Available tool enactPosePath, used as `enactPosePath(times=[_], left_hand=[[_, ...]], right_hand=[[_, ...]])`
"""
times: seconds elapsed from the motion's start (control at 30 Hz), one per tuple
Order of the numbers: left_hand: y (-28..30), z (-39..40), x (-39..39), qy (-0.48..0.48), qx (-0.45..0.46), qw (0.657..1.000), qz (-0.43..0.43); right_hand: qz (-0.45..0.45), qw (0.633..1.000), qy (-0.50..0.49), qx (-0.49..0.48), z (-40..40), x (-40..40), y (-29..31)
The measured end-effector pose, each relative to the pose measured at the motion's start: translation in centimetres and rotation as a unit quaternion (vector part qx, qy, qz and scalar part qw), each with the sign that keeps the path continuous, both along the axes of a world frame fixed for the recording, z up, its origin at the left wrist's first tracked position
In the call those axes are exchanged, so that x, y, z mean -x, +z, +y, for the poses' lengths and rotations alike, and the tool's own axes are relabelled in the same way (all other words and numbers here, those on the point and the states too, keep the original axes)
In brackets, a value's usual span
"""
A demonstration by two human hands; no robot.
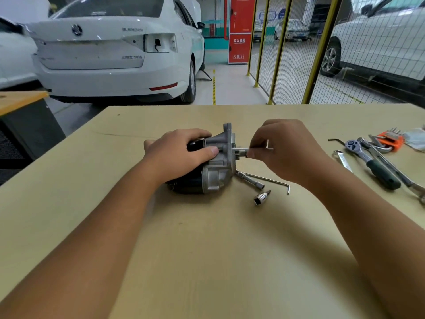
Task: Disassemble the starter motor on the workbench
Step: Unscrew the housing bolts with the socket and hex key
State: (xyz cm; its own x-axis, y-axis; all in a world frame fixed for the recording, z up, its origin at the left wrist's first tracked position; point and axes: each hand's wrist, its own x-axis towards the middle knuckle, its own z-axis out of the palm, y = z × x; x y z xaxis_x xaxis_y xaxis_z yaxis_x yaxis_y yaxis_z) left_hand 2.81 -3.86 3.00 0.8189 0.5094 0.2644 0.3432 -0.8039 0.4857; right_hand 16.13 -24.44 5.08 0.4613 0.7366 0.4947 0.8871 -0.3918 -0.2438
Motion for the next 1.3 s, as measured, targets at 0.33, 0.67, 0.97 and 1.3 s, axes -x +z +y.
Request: enactPosePath(times=[0.33,0.67,0.97,1.3], left_hand=[[0.05,-0.49,-0.15,0.006,-0.008,1.0,-0.014],[0.11,-0.39,-0.08,0.006,-0.01,1.0,0.005],[0.07,-0.34,-0.33,0.012,-0.007,1.0,0.003],[0.0,-0.17,-0.44,0.011,-0.017,1.0,0.008]], right_hand=[[0.028,0.998,0.026,0.045,-0.25,-0.45,0.27],[0.024,0.999,0.001,0.028,-0.24,-0.09,0.24],[0.031,0.998,0.041,0.034,-0.35,-0.7,0.41],[0.022,0.999,0.041,0.023,-0.26,-0.66,0.63]])
